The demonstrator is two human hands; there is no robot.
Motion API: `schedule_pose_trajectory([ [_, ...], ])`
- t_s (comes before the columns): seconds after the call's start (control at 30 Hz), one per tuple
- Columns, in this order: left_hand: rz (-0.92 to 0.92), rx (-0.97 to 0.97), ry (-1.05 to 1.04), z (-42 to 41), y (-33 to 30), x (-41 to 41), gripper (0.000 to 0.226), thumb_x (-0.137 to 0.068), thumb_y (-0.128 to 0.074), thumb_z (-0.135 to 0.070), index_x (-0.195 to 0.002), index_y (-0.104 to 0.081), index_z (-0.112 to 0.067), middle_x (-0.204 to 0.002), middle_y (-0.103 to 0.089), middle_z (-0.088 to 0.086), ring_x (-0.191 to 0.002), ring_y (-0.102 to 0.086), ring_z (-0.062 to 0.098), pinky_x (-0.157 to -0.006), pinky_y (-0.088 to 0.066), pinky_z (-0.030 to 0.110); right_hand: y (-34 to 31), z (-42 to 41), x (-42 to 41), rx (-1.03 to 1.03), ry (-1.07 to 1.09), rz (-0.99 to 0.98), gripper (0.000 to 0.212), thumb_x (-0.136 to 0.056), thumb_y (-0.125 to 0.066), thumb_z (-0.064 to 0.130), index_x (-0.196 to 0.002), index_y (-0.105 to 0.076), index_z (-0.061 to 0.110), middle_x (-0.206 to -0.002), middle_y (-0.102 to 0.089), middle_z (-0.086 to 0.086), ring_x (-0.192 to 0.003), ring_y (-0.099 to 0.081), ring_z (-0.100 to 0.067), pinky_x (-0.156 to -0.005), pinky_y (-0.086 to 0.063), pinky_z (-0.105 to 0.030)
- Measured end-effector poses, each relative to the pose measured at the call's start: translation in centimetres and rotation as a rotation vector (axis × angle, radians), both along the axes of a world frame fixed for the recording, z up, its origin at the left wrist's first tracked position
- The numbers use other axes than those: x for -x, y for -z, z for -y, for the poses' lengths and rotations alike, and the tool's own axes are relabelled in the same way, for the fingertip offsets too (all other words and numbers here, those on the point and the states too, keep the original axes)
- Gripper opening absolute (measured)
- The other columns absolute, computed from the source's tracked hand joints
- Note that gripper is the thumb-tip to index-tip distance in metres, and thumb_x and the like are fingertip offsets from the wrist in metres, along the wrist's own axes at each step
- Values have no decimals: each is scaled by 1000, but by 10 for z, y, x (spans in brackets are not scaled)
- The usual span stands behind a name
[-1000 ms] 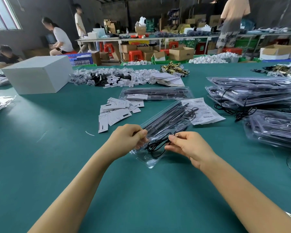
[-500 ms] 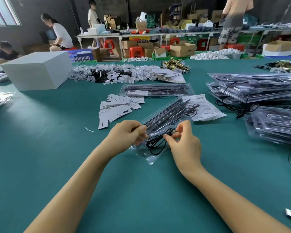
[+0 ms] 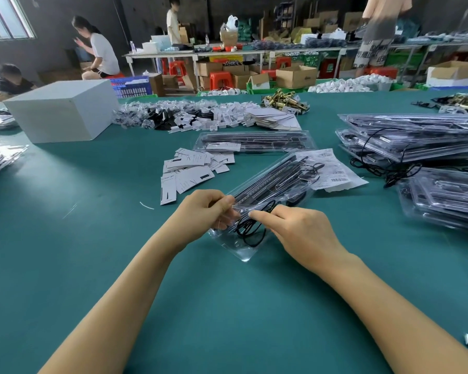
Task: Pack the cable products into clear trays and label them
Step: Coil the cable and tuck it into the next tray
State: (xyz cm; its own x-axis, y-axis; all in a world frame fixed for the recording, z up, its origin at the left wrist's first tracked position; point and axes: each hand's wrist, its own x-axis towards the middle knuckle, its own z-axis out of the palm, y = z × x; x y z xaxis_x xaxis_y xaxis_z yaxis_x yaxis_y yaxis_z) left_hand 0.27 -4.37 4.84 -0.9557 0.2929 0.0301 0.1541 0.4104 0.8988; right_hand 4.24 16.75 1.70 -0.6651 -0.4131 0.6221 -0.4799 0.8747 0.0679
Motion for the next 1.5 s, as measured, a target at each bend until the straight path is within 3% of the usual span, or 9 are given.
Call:
schedule_pose_trajectory([
  [0.2, -6, 23, 21, -1, 1, 0, 30, -98, -52, -28, -83, -66, -6, -83, -75, -2, -81, -71, 16, -73, -58, 25, -3, 5, 0, -40, 41, 69, 44, -57, -87, 5, -93, -77, 27, -57, -60, 7, -50, -56, -19, -38, -34, -18],
  [0.3, -34, 57, 21, -1, 1, -1, 29, -98, -52, -28, -84, -67, -8, -83, -75, -5, -80, -71, 14, -77, -58, 31, -7, 12, 2, -37, 113, 262, 27, -83, -68, 14, -101, -73, 32, -78, -65, 6, -75, -58, -20, -53, -48, -26],
  [0.37, -52, 62, 11, -2, 2, -4, 28, -97, -52, -28, -83, -67, -10, -83, -75, -5, -79, -71, 14, -79, -58, 34, -6, 13, 3, -51, 142, 321, 29, -94, -54, 18, -111, -69, 36, -90, -63, 7, -89, -51, -19, -59, -42, -26],
  [0.53, -179, 103, -73, -4, 6, -13, 29, -97, -52, -31, -77, -66, -15, -79, -74, -14, -69, -68, 10, -79, -56, 36, -11, 18, -2, -4, 140, 175, 24, -55, -89, 8, -70, -78, 23, -61, -54, -1, -63, -52, -25, -48, -29, -23],
  [0.67, -334, 221, -98, -9, 13, -21, 31, -96, -53, -35, -72, -64, -18, -73, -69, -25, -65, -63, 9, -71, -53, 34, -11, 21, -2, -128, 220, 124, 26, -44, -88, 8, -55, -71, 24, -60, -43, 0, -60, -45, -22, -52, -22, -26],
  [0.8, -238, 24, -162, -11, 17, -17, 32, -97, -53, -32, -73, -66, -14, -76, -74, -11, -69, -68, 20, -74, -57, 42, -7, 22, -5, -128, 217, 84, 23, -49, -85, 4, -56, -70, 20, -68, -46, -2, -65, -47, -25, -55, -24, -28],
  [1.0, -81, -196, -280, -14, 22, -13, 33, -96, -54, -35, -76, -65, -10, -76, -74, -2, -69, -69, 17, -64, -54, 29, -3, 19, -4, -132, 125, 55, 20, -51, -84, 3, -60, -71, 16, -73, -59, -3, -68, -56, -25, -54, -42, -28],
  [1.27, -67, -210, -306, -16, 21, -15, 33, -95, -55, -38, -76, -67, -13, -76, -75, -3, -72, -70, 19, -72, -57, 33, -1, 17, -1, -148, 0, -21, 19, -56, -79, -4, -57, -65, 9, -73, -60, -5, -68, -58, -26, -54, -46, -31],
  [1.5, -21, -243, -287, -15, 19, -15, 34, -95, -56, -37, -77, -67, -9, -77, -75, -1, -73, -71, 18, -70, -55, 29, 2, 18, 0, -93, 5, 152, 25, -47, -80, -10, -63, -68, 6, -89, -73, -8, -67, -68, -26, -53, -53, -27],
])
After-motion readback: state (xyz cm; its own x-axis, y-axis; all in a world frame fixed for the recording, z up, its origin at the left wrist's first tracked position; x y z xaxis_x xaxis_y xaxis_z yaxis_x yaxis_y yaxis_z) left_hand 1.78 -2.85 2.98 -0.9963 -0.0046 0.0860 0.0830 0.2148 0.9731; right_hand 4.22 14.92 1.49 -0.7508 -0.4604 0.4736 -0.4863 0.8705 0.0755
